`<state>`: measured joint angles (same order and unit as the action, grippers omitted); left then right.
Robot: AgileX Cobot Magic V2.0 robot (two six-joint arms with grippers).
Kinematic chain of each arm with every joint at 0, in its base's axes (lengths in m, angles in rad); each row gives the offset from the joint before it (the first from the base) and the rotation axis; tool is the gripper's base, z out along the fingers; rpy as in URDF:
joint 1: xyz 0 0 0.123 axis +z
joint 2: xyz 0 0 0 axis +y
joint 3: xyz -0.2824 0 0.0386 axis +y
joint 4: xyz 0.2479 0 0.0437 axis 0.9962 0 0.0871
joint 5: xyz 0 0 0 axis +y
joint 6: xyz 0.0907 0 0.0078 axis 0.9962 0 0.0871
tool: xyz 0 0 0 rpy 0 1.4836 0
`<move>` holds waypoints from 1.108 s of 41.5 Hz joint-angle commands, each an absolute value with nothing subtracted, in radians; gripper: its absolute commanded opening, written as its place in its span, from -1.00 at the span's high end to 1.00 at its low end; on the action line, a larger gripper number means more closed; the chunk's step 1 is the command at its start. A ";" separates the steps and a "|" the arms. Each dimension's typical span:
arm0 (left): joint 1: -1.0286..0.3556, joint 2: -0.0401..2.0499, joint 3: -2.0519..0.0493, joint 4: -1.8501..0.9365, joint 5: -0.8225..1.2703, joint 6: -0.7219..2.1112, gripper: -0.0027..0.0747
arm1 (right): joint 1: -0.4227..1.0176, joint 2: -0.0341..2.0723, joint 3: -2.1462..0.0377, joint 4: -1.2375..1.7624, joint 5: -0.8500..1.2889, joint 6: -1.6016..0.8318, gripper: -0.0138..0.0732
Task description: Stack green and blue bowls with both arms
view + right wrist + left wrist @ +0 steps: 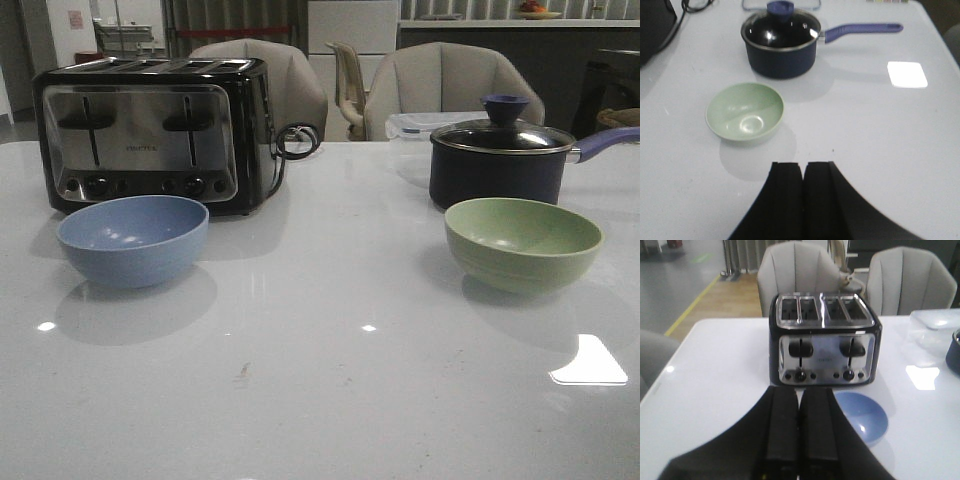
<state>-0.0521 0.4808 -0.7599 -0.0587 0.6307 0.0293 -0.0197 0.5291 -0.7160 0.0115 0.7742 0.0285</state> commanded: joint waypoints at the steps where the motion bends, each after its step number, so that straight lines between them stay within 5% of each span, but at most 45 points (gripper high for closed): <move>1: -0.059 0.531 -0.764 -0.067 0.583 0.023 0.68 | -0.028 0.585 -0.751 0.000 0.756 0.025 0.60; 11: -0.059 0.620 -0.704 -0.067 0.594 0.023 0.68 | -0.028 0.695 -0.751 0.000 0.799 0.025 0.59; 16: -0.059 0.653 -0.704 -0.067 0.594 0.023 0.59 | -0.028 0.734 -0.751 0.000 0.813 0.025 0.25; 18: -0.059 0.662 -0.704 -0.067 0.594 0.023 0.45 | -0.028 0.743 -0.751 0.000 0.813 0.025 -0.02; 22: -0.059 0.671 -0.704 -0.059 0.590 0.024 -0.13 | -0.028 0.748 -0.751 0.000 0.805 0.025 -0.54; 25: -0.059 0.677 -0.704 -0.058 0.590 0.024 -0.53 | -0.028 0.748 -0.751 0.000 0.798 0.025 -0.74; 29: -0.059 0.679 -0.704 -0.058 0.590 0.024 -0.72 | -0.028 0.748 -0.751 0.000 0.786 0.025 -0.75; 38: -0.091 0.679 -0.704 -0.139 0.516 0.114 -0.71 | -0.028 0.803 -0.755 0.019 0.737 0.025 -0.75; 46: -0.253 0.679 -0.704 -0.240 0.480 0.249 -0.71 | -0.028 0.974 -0.834 0.057 0.731 0.025 -0.75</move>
<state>-0.1877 0.6774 -0.6765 -0.2021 0.5772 0.2112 -0.0197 0.9086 -0.7648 0.0382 0.8047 0.0285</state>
